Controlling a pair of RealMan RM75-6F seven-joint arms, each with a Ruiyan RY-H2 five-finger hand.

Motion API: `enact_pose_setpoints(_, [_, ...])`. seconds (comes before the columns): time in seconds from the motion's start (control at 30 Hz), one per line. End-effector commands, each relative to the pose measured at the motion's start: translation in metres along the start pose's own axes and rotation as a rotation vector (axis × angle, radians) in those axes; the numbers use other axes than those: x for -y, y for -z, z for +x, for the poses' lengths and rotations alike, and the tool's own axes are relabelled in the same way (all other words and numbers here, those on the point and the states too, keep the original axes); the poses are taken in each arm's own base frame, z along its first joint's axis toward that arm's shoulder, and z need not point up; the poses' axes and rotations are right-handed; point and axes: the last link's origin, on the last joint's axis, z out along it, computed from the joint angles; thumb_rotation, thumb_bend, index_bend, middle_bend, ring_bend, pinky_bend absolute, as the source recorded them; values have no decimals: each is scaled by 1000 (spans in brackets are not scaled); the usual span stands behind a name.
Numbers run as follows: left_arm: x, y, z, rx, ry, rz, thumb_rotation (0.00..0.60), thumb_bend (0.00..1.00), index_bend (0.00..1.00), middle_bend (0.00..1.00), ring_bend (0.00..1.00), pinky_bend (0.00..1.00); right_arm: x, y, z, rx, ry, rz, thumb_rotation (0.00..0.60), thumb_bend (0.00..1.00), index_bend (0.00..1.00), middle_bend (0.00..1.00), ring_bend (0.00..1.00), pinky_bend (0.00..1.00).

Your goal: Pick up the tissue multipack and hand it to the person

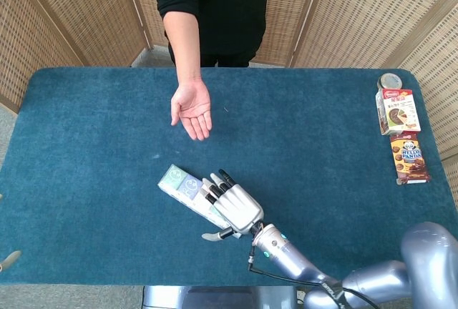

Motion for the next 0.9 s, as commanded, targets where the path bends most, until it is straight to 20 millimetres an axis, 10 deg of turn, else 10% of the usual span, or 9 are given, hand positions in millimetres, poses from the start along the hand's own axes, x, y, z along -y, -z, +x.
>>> enact_pose_setpoints(0.03, [1, -1, 1, -2, 1, 2, 600, 143, 0, 0, 0, 87, 1, -6, -8, -9, 34, -36, 66, 27, 0, 0, 0, 0])
enact_pose_setpoints(0.23, [2, -1, 2, -6, 5, 2, 600, 143, 0, 0, 0, 87, 3, -13, -24, 5, 94, -62, 359, 75, 0, 0, 0, 0])
enact_pose_setpoints(0.9, [2, -1, 1, 1, 0, -2, 600, 142, 0, 0, 0, 87, -37, -20, -14, -44, 218, -208, 423, 93, 0, 0, 0, 0])
